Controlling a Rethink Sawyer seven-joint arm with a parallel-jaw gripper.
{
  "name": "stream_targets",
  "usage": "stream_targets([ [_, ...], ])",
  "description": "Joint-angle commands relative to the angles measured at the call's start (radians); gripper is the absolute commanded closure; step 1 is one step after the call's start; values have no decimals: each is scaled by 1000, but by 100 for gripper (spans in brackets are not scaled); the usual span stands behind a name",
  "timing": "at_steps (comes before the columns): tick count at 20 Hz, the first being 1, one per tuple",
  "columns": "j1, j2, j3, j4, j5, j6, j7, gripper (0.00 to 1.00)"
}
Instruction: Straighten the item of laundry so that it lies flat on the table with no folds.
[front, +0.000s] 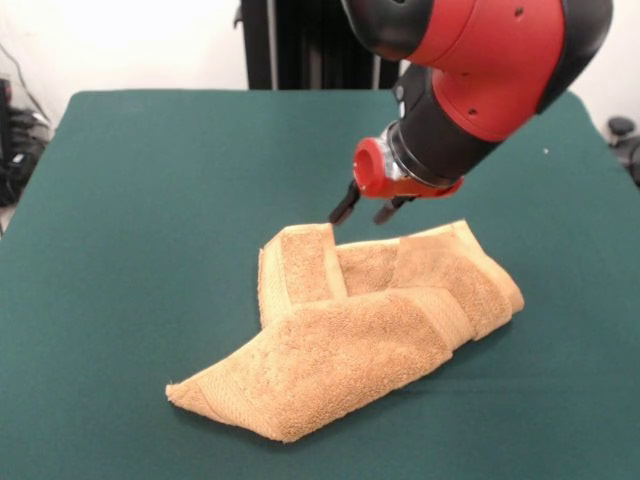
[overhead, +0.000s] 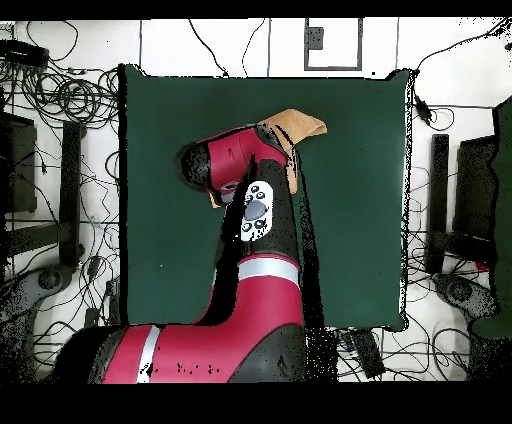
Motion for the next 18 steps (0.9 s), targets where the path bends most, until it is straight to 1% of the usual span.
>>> stream_targets([
  [1,30,0,24,20,-7,13,81,0],
  [3,29,1,25,22,-7,1,85,0],
  [9,33,12,22,12,-10,17,87,0],
  [18,34,47,4,36,-46,-71,118,0],
])
